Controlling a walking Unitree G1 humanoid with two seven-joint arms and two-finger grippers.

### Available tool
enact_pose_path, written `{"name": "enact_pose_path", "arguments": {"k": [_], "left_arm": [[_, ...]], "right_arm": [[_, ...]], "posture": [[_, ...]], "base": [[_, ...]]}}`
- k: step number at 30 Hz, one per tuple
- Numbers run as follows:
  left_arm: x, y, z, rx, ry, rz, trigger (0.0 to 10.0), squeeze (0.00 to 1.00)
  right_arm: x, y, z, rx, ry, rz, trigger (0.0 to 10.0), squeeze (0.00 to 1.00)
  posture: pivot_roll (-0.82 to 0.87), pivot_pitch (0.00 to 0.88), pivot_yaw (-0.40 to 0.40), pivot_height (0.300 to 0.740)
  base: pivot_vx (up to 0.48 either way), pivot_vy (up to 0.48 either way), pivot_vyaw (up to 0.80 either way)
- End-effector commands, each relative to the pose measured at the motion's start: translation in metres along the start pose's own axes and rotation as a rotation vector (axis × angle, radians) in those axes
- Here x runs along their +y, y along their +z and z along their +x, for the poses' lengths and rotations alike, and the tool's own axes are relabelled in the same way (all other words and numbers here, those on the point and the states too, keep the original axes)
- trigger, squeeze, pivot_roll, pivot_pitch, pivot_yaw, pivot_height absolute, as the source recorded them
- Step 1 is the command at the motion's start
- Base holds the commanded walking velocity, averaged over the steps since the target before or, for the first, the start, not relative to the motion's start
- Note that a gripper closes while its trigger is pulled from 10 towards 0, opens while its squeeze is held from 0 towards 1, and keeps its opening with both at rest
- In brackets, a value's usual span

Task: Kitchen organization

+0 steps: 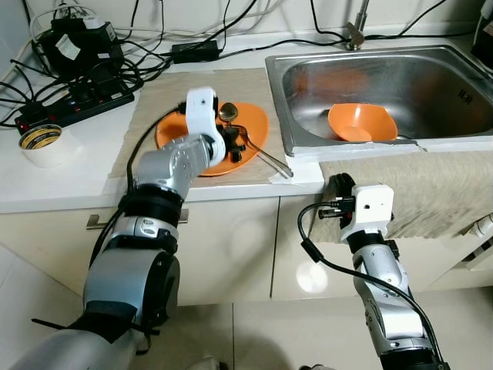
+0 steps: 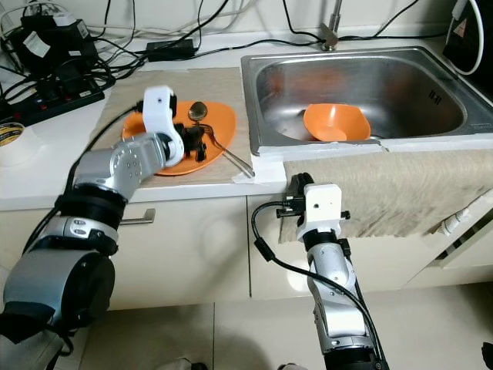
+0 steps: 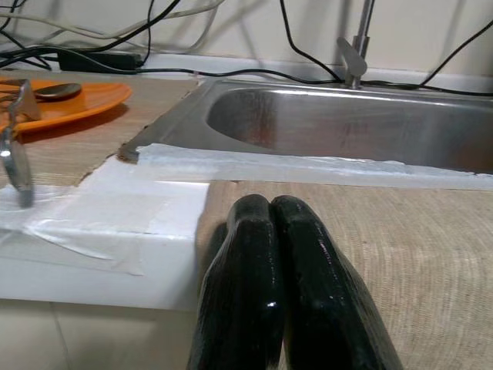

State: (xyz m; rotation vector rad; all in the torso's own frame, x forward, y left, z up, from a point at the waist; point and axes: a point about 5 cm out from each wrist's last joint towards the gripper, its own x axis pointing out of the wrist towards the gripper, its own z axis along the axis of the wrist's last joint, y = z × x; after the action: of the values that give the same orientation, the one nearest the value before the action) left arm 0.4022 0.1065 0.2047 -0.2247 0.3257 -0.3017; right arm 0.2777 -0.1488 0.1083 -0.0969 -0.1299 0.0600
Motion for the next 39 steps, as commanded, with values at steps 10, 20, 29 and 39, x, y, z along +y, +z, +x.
{"name": "enact_pose_path", "arguments": {"k": [10,20,29,39], "left_arm": [[0.008,0.010,-0.001,-0.028,0.038,0.107,0.0,0.00],[-0.005,0.006,0.002,-0.013,-0.015,0.124,10.0,1.00],[-0.018,-0.006,0.001,0.028,-0.078,0.127,10.0,1.00],[-0.021,-0.013,0.000,0.041,-0.091,0.161,10.0,1.00]], "right_arm": [[0.001,-0.001,-0.004,0.008,-0.003,0.002,10.0,0.00],[0.001,-0.001,-0.005,0.010,-0.006,0.002,10.0,0.00],[0.002,-0.002,-0.006,0.014,-0.005,0.003,10.0,0.00],[0.001,-0.001,-0.005,0.015,-0.007,0.004,10.0,0.00]], "posture": [[-0.04,0.000,0.096,0.740],[-0.04,0.000,0.098,0.740],[-0.04,0.000,0.097,0.740],[-0.04,0.000,0.096,0.740]], "base": [[0.000,0.000,0.00],[0.000,0.000,0.00],[0.000,0.000,0.00],[0.000,0.000,0.00]]}}
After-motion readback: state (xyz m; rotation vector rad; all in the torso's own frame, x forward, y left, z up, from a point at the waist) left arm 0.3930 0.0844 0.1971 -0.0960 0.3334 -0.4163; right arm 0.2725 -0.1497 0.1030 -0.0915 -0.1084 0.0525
